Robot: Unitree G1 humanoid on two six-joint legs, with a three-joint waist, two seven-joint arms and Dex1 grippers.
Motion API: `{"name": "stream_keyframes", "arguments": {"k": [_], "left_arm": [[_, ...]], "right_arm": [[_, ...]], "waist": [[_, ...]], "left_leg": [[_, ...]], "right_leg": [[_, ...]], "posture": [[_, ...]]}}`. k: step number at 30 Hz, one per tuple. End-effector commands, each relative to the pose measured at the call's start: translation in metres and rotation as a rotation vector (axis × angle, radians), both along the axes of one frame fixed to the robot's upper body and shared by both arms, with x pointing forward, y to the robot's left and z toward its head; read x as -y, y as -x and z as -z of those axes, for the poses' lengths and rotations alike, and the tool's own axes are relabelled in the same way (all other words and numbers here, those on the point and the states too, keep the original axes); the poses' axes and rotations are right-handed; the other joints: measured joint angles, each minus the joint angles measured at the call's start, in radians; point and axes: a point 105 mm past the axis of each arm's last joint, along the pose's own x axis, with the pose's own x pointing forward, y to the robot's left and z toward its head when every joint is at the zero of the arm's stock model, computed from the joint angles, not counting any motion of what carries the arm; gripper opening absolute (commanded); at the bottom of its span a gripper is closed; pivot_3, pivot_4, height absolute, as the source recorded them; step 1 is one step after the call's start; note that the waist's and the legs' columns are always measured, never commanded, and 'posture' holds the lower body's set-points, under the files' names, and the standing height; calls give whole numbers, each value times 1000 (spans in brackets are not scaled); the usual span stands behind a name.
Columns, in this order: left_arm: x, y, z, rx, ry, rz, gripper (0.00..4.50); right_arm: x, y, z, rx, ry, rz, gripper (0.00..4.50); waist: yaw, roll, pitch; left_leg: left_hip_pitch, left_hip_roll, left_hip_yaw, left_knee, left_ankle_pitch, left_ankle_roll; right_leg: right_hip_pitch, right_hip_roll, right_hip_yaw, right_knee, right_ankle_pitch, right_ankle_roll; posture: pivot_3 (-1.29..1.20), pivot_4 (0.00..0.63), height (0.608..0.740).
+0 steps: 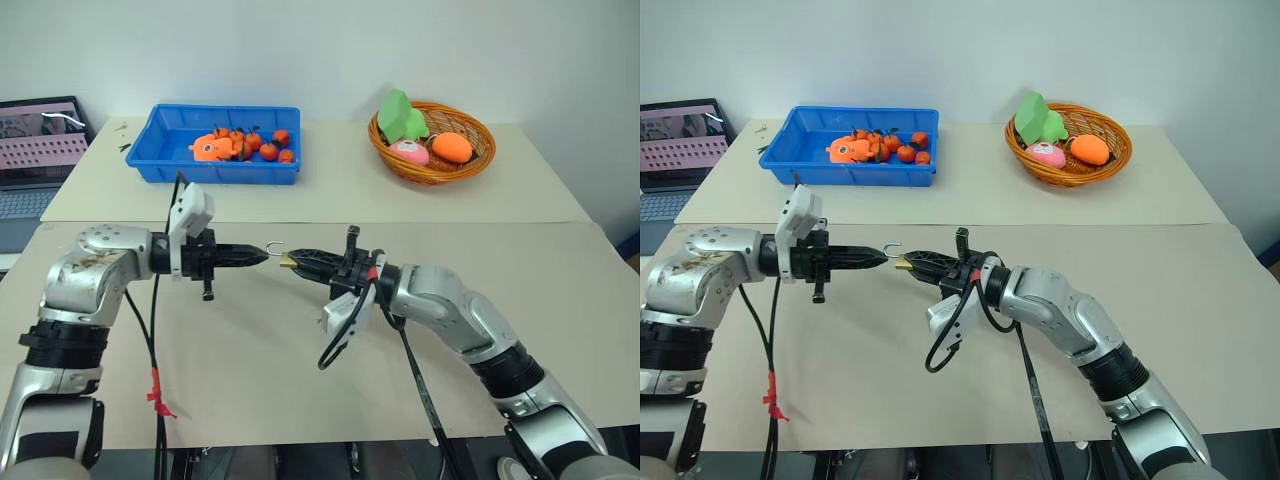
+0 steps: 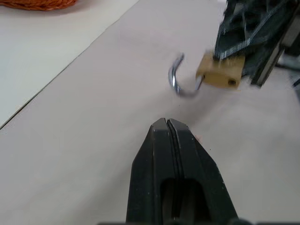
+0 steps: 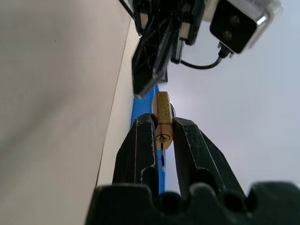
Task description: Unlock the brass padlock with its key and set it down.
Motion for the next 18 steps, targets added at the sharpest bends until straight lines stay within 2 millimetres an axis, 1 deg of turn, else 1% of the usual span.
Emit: {"name": "stream_keyframes", "arguments": {"k": [1, 3, 5, 6, 8, 9, 11, 12, 15, 18], "left_arm": [[-7, 6, 2, 83, -77, 38, 36], [-6, 15, 1, 96, -67, 76, 36], [1, 22, -5, 120, -38, 114, 36], [7, 26, -8, 135, -20, 135, 36], [14, 31, -13, 152, 1, 158, 36], [18, 35, -15, 149, 8, 176, 36], [23, 40, -16, 141, 14, 193, 36], [24, 42, -16, 131, 14, 202, 36], [26, 46, -16, 114, 12, 214, 36], [24, 52, -14, 69, -9, 231, 36]], "right_arm": [[12, -4, -14, 0, -68, 39, 106], [21, -7, -2, -50, -64, 69, 106], [25, -7, 16, -93, -34, 78, 106], [24, -2, 30, -135, -7, 63, 106], [24, 5, 49, -194, 29, 40, 106], [24, 10, 64, -239, 66, 28, 106], [26, 15, 81, -284, 107, 14, 106], [27, 16, 86, -298, 119, 9, 106], [27, 15, 93, -314, 135, -3, 106], [28, 10, 102, -322, 161, 3, 106]], "waist": [[2, 0, 0], [5, 0, 0], [8, 0, 0], [10, 0, 0], [11, 0, 0], [10, 0, 0], [6, 0, 0], [4, 0, 0], [-4, 0, 0], [-4, 0, 0]], "left_leg": [[0, 0, 0, 0, 0, 0], [0, 0, 0, 0, 0, 0], [0, 0, 0, 0, 0, 0], [0, 0, 0, 0, 0, 0], [-1, 0, 1, 0, 0, 0], [-1, 0, 1, 0, 0, 0], [0, 0, 0, 0, 0, 0], [0, 0, 0, 0, 0, 0], [1, 0, 1, 0, 0, 0], [2, 0, 0, 0, 0, 0]], "right_leg": [[0, 0, 0, 0, 0, 0], [0, 0, 0, 0, 0, 0], [0, 0, 0, -1, 0, 0], [0, 0, 0, -1, 0, 0], [0, -1, 0, -1, 0, 0], [0, -1, 0, -1, 0, 0], [1, 0, 0, -1, 0, 0], [1, 0, 0, 0, 0, 0], [1, 0, 1, 0, 0, 0], [1, 0, 1, 0, 0, 0]], "posture": [[0, 150, 740], [0, 150, 740], [0, 150, 740], [0, 150, 740], [0, 150, 740], [0, 150, 740], [0, 150, 740], [0, 150, 740], [0, 150, 740], [0, 150, 740]]}}
